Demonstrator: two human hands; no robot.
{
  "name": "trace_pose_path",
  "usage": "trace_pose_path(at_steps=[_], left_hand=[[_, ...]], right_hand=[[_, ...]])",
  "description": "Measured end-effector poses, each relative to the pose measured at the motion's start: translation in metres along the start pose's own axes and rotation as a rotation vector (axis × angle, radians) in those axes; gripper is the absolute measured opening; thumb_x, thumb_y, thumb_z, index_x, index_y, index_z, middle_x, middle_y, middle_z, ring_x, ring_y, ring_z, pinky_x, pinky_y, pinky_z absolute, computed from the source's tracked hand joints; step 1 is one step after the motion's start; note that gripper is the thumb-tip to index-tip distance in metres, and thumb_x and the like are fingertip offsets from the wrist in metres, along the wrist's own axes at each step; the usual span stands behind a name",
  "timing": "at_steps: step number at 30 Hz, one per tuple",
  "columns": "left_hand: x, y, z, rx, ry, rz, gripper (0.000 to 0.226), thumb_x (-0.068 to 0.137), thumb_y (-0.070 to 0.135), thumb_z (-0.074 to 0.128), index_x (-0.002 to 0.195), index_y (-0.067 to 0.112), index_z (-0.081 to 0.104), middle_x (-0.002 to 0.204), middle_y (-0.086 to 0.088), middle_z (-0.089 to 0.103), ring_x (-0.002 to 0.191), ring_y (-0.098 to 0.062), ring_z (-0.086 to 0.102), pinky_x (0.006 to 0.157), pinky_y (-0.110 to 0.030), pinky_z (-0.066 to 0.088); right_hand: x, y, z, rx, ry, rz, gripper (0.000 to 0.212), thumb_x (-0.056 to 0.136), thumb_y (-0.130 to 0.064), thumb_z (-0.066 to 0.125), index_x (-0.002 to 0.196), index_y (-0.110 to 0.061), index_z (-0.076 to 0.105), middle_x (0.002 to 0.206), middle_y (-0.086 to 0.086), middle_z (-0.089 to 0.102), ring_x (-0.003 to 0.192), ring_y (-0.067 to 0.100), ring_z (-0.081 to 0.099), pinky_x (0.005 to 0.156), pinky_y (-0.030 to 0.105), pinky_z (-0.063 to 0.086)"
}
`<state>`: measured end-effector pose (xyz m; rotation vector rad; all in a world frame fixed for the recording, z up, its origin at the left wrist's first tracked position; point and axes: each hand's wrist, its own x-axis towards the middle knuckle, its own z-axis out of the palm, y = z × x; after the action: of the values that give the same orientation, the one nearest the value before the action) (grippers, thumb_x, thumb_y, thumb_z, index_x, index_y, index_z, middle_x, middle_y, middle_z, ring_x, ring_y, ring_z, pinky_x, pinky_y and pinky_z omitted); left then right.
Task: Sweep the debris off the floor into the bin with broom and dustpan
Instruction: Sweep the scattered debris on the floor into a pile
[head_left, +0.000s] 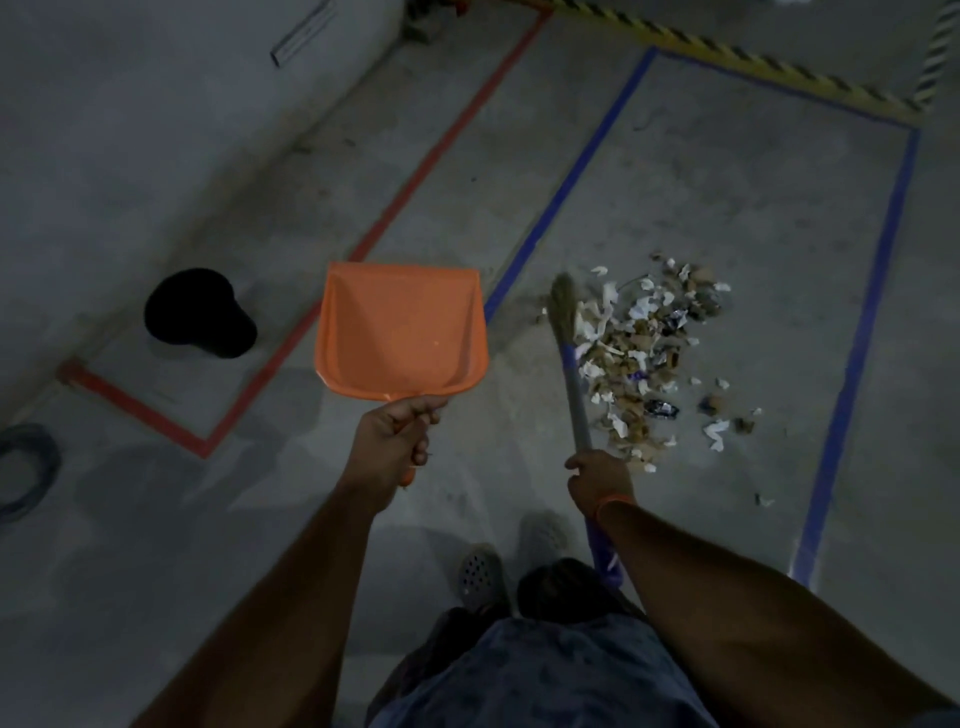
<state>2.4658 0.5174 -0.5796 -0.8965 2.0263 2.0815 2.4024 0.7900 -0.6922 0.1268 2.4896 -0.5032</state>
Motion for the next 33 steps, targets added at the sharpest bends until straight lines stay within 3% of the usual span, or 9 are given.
trace_pose_path(at_steps=[5,9,13,17,20,22,26,30,33], left_hand=[[0.025,0.012,0.009,0.014,0.006,0.001,0.027,0.100,0.002,0.050,0.106,0.016,0.073,0.081,-0.013,0.050,0.046,-0.011,0.040,0.043,-0.015,0.023],[0.044,0.027,0.016,0.017,0.025,0.005,0.027,0.100,0.000,0.049,0.114,0.009,0.071,0.084,-0.010,0.056,0.047,-0.012,0.041,0.043,-0.016,0.022],[0.069,0.042,0.024,0.065,0.042,-0.006,0.026,0.100,0.003,0.051,0.113,0.011,0.072,0.084,-0.010,0.055,0.048,-0.012,0.042,0.043,-0.015,0.026],[0.094,0.054,0.036,0.083,0.026,0.016,0.031,0.100,0.006,0.052,0.105,0.025,0.077,0.085,-0.005,0.058,0.052,-0.014,0.043,0.052,-0.025,0.028],[0.110,0.063,0.050,0.081,0.016,0.014,0.029,0.101,0.007,0.052,0.107,0.023,0.076,0.084,-0.009,0.055,0.051,-0.013,0.043,0.050,-0.021,0.027],[0.119,0.068,0.060,0.078,0.003,0.008,0.026,0.101,0.007,0.052,0.108,0.019,0.074,0.084,-0.012,0.052,0.050,-0.012,0.041,0.046,-0.018,0.026],[0.135,0.077,0.077,0.067,-0.048,0.034,0.029,0.101,0.005,0.052,0.107,0.021,0.076,0.087,-0.010,0.053,0.053,-0.012,0.041,0.052,-0.026,0.025],[0.154,0.083,0.083,0.070,-0.071,0.033,0.030,0.100,0.004,0.053,0.107,0.022,0.077,0.089,-0.007,0.057,0.053,-0.012,0.041,0.055,-0.032,0.025],[0.165,0.090,0.083,0.123,-0.092,0.026,0.025,0.101,0.006,0.052,0.107,0.016,0.074,0.088,-0.013,0.052,0.052,-0.014,0.041,0.051,-0.024,0.026]], right_hand=[[0.021,-0.026,-0.005,-0.024,-0.158,-0.112,0.033,0.086,-0.013,0.062,0.117,-0.022,0.069,0.133,0.004,0.058,0.119,0.023,0.057,0.104,0.030,0.045],[0.048,-0.036,-0.010,0.029,-0.261,-0.066,0.028,0.085,-0.008,0.063,0.109,-0.019,0.073,0.125,0.002,0.062,0.111,0.018,0.061,0.096,0.025,0.050],[0.076,-0.024,-0.013,0.188,-0.275,0.094,0.022,0.086,-0.004,0.063,0.102,-0.016,0.073,0.113,0.003,0.066,0.081,0.012,0.060,0.071,0.018,0.051],[0.104,-0.006,-0.036,0.269,-0.281,0.191,0.025,0.079,-0.001,0.067,0.089,-0.023,0.070,0.110,0.002,0.066,0.098,0.021,0.066,0.086,0.037,0.058],[0.123,0.004,-0.053,0.275,-0.265,0.167,0.038,0.078,-0.002,0.065,0.111,-0.022,0.067,0.121,0.005,0.062,0.107,0.024,0.063,0.087,0.033,0.056],[0.128,0.006,-0.061,0.322,-0.192,0.197,0.045,0.078,-0.002,0.062,0.117,-0.024,0.064,0.121,0.003,0.060,0.100,0.023,0.064,0.081,0.033,0.059],[0.113,0.007,-0.065,0.410,-0.137,0.219,0.041,0.081,-0.005,0.057,0.114,-0.030,0.057,0.106,0.002,0.060,0.080,0.017,0.064,0.067,0.030,0.060],[0.100,0.008,-0.056,0.338,-0.203,0.115,0.035,0.081,-0.014,0.060,0.109,-0.032,0.051,0.097,0.000,0.058,0.081,0.017,0.064,0.070,0.029,0.056],[0.100,0.001,-0.051,0.260,-0.271,0.058,0.031,0.082,-0.015,0.059,0.104,-0.035,0.050,0.104,0.002,0.060,0.083,0.018,0.060,0.070,0.026,0.051]])
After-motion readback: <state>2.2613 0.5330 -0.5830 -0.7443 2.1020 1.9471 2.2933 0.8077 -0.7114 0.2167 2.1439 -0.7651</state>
